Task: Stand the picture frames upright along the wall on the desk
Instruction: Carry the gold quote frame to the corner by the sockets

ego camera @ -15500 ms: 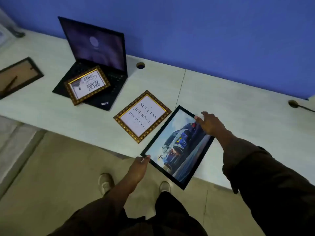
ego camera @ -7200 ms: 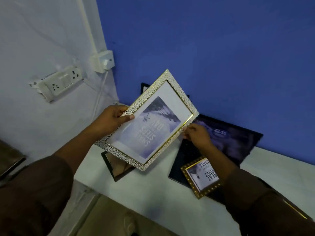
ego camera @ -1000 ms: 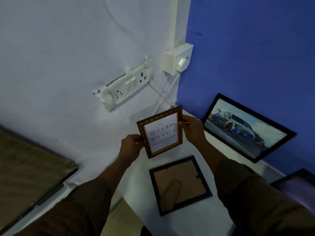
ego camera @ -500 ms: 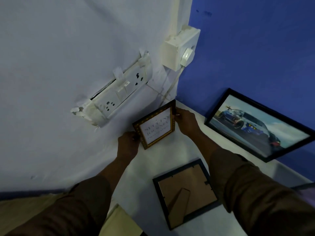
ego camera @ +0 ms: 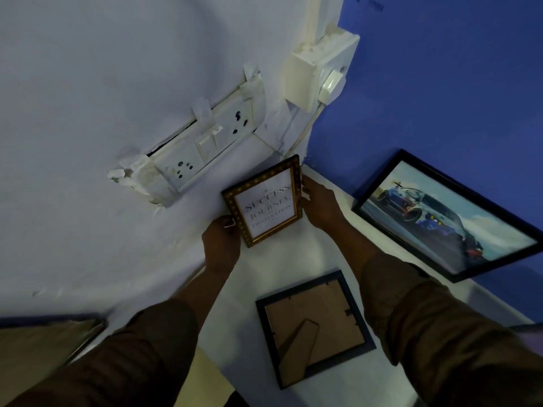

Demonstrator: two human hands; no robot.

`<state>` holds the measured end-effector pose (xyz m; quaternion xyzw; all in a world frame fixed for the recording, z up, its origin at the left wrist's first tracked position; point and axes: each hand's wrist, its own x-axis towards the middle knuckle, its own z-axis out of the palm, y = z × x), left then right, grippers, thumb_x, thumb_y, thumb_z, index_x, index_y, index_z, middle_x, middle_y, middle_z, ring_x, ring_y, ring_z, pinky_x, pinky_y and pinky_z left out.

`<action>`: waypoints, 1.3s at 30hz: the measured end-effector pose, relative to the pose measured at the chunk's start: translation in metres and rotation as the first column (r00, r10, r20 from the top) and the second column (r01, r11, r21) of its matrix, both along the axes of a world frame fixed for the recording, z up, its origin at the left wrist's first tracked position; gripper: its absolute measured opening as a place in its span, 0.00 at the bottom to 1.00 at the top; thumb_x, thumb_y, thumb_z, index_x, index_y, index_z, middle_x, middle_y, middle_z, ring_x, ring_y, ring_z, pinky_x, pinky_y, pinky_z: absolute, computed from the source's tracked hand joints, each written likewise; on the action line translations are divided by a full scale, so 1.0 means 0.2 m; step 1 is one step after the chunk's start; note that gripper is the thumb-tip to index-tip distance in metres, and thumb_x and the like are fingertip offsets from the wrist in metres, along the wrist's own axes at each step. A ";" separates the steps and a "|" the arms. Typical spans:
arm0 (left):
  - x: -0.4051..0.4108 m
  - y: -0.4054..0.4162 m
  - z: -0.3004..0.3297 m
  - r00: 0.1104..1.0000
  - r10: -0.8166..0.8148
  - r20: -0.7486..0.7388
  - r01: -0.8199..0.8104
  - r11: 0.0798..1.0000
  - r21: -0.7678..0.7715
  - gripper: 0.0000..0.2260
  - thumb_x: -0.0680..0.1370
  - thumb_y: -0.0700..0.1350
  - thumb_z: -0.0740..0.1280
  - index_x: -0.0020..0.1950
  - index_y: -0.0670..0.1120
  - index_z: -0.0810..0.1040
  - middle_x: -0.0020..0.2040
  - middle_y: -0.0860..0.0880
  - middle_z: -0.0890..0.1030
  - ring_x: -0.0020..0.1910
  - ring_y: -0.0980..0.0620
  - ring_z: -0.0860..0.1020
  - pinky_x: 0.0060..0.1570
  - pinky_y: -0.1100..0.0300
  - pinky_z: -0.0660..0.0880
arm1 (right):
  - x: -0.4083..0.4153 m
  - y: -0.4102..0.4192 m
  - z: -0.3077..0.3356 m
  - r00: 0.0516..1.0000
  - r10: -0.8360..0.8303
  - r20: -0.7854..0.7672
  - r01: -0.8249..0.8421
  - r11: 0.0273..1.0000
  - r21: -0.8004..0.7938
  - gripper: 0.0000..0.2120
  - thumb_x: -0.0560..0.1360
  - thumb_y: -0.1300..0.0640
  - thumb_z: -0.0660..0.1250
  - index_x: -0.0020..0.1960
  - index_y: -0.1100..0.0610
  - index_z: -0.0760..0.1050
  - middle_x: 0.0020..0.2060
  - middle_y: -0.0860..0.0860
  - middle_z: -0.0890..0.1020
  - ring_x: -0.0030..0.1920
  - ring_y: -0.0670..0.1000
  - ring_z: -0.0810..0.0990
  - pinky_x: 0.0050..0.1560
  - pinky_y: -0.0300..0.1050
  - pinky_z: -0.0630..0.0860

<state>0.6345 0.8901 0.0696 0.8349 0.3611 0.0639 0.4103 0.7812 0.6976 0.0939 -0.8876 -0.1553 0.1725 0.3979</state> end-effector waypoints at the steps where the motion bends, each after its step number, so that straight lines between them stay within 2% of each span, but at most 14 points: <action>1: -0.01 0.00 0.00 1.000 0.012 0.009 -0.012 1.000 -0.014 0.12 0.76 0.41 0.71 0.58 0.39 0.82 0.55 0.41 0.85 0.53 0.43 0.83 0.57 0.54 0.78 | -0.01 -0.01 -0.01 0.999 -0.028 -0.041 0.028 1.000 0.004 0.28 0.81 0.59 0.66 0.78 0.63 0.62 0.74 0.60 0.71 0.72 0.58 0.72 0.69 0.40 0.64; 3: -0.03 0.00 -0.02 0.999 0.038 -0.002 -0.038 0.999 -0.034 0.14 0.76 0.42 0.71 0.61 0.39 0.81 0.58 0.40 0.84 0.57 0.42 0.82 0.60 0.54 0.76 | -0.03 -0.04 -0.03 0.992 -0.074 -0.098 0.075 0.997 0.012 0.31 0.81 0.57 0.67 0.80 0.61 0.58 0.76 0.58 0.68 0.73 0.56 0.71 0.69 0.39 0.64; 6: -0.08 -0.01 -0.03 0.998 0.050 -0.044 -0.051 0.999 -0.002 0.16 0.76 0.43 0.72 0.62 0.38 0.81 0.59 0.38 0.83 0.59 0.39 0.81 0.61 0.54 0.75 | -0.10 -0.13 -0.05 0.984 -0.114 -0.140 0.115 0.993 -0.003 0.32 0.80 0.57 0.68 0.80 0.60 0.60 0.76 0.57 0.69 0.72 0.55 0.72 0.67 0.37 0.64; 11: -0.25 -0.15 -0.04 0.994 -0.012 -0.111 0.001 0.996 -0.093 0.17 0.77 0.43 0.71 0.64 0.38 0.79 0.62 0.40 0.82 0.60 0.42 0.80 0.61 0.54 0.76 | -0.35 -0.40 -0.10 0.937 -0.231 -0.262 0.243 0.970 0.011 0.28 0.77 0.55 0.72 0.75 0.57 0.69 0.68 0.56 0.78 0.63 0.53 0.79 0.60 0.37 0.70; 15: -0.46 -0.31 -0.10 0.972 -0.106 -0.207 0.076 0.986 -0.149 0.21 0.78 0.48 0.70 0.68 0.39 0.75 0.64 0.40 0.79 0.62 0.43 0.78 0.63 0.53 0.74 | -0.63 -0.64 -0.17 0.912 -0.297 -0.283 0.290 0.955 -0.069 0.25 0.78 0.54 0.71 0.74 0.55 0.71 0.65 0.56 0.79 0.57 0.49 0.78 0.55 0.37 0.73; 18: -0.63 -0.45 -0.14 0.960 -0.116 -0.256 0.072 0.982 -0.174 0.20 0.78 0.48 0.70 0.66 0.40 0.76 0.61 0.41 0.81 0.59 0.43 0.80 0.55 0.57 0.74 | -0.85 -0.81 -0.26 0.880 -0.361 -0.309 0.312 0.930 -0.196 0.25 0.79 0.52 0.69 0.74 0.55 0.70 0.66 0.56 0.79 0.56 0.51 0.80 0.50 0.38 0.76; 21: -0.76 -0.56 -0.18 0.936 -0.141 -0.321 0.077 0.976 -0.205 0.19 0.78 0.47 0.69 0.65 0.39 0.75 0.58 0.42 0.81 0.57 0.43 0.80 0.47 0.61 0.70 | -1.00 -0.89 -0.31 0.850 -0.427 -0.308 0.322 0.885 -0.336 0.27 0.77 0.51 0.68 0.75 0.54 0.68 0.66 0.58 0.79 0.62 0.57 0.79 0.63 0.48 0.76; 25: -0.91 -0.73 -0.21 0.917 -0.167 -0.362 0.084 0.969 -0.234 0.15 0.78 0.44 0.67 0.62 0.39 0.76 0.51 0.46 0.80 0.50 0.44 0.80 0.36 0.63 0.69 | -1.16 -0.91 -0.35 0.869 -0.413 -0.272 0.317 0.887 -0.336 0.27 0.78 0.53 0.67 0.74 0.55 0.66 0.64 0.59 0.80 0.61 0.59 0.80 0.61 0.51 0.77; 28: -0.96 -0.78 -0.22 0.931 -0.137 -0.339 0.063 0.974 -0.219 0.12 0.76 0.44 0.66 0.56 0.39 0.78 0.50 0.40 0.82 0.49 0.41 0.81 0.42 0.57 0.72 | -1.20 -0.95 -0.36 0.865 -0.398 -0.306 0.298 0.897 -0.325 0.28 0.78 0.46 0.67 0.74 0.55 0.66 0.64 0.58 0.79 0.60 0.59 0.80 0.61 0.54 0.78; 30: -0.98 -0.78 -0.22 0.929 -0.147 -0.341 0.073 0.973 -0.220 0.12 0.77 0.47 0.65 0.57 0.41 0.78 0.53 0.40 0.83 0.51 0.41 0.81 0.45 0.56 0.72 | -1.20 -0.98 -0.36 0.834 -0.413 -0.367 0.330 0.905 -0.270 0.26 0.78 0.45 0.67 0.71 0.56 0.70 0.63 0.57 0.80 0.60 0.57 0.80 0.61 0.53 0.79; 32: -1.00 -0.80 -0.20 0.926 -0.156 -0.344 0.080 0.971 -0.226 0.17 0.79 0.50 0.64 0.63 0.41 0.76 0.58 0.41 0.81 0.56 0.41 0.79 0.49 0.56 0.71 | -1.22 -1.03 -0.33 0.828 -0.394 -0.398 0.340 0.918 -0.202 0.18 0.79 0.48 0.66 0.64 0.58 0.78 0.58 0.56 0.83 0.52 0.53 0.81 0.54 0.48 0.80; 34: -1.02 -0.80 -0.18 0.919 -0.182 -0.349 0.115 0.972 -0.205 0.21 0.79 0.53 0.63 0.66 0.40 0.74 0.59 0.40 0.80 0.58 0.39 0.78 0.52 0.53 0.73 | -1.23 -1.03 -0.29 0.851 -0.357 -0.385 0.319 0.934 -0.160 0.14 0.81 0.51 0.64 0.56 0.59 0.81 0.52 0.55 0.85 0.44 0.50 0.80 0.47 0.44 0.78; 37: -1.07 -0.82 -0.13 0.899 -0.275 -0.341 0.246 0.961 -0.127 0.32 0.73 0.63 0.61 0.68 0.41 0.72 0.59 0.38 0.79 0.58 0.37 0.79 0.55 0.45 0.77 | -1.26 -1.01 -0.23 0.882 -0.313 -0.352 0.292 0.950 -0.113 0.13 0.81 0.50 0.65 0.56 0.59 0.81 0.51 0.56 0.84 0.47 0.54 0.81 0.51 0.48 0.79; 39: -1.11 -0.83 -0.09 0.865 -0.359 -0.351 0.362 0.930 -0.059 0.35 0.72 0.64 0.63 0.72 0.44 0.70 0.65 0.39 0.76 0.63 0.37 0.76 0.60 0.43 0.75 | -1.28 -0.98 -0.18 0.882 -0.301 -0.363 0.295 0.953 -0.074 0.14 0.80 0.49 0.66 0.55 0.59 0.81 0.51 0.57 0.84 0.51 0.56 0.82 0.56 0.53 0.80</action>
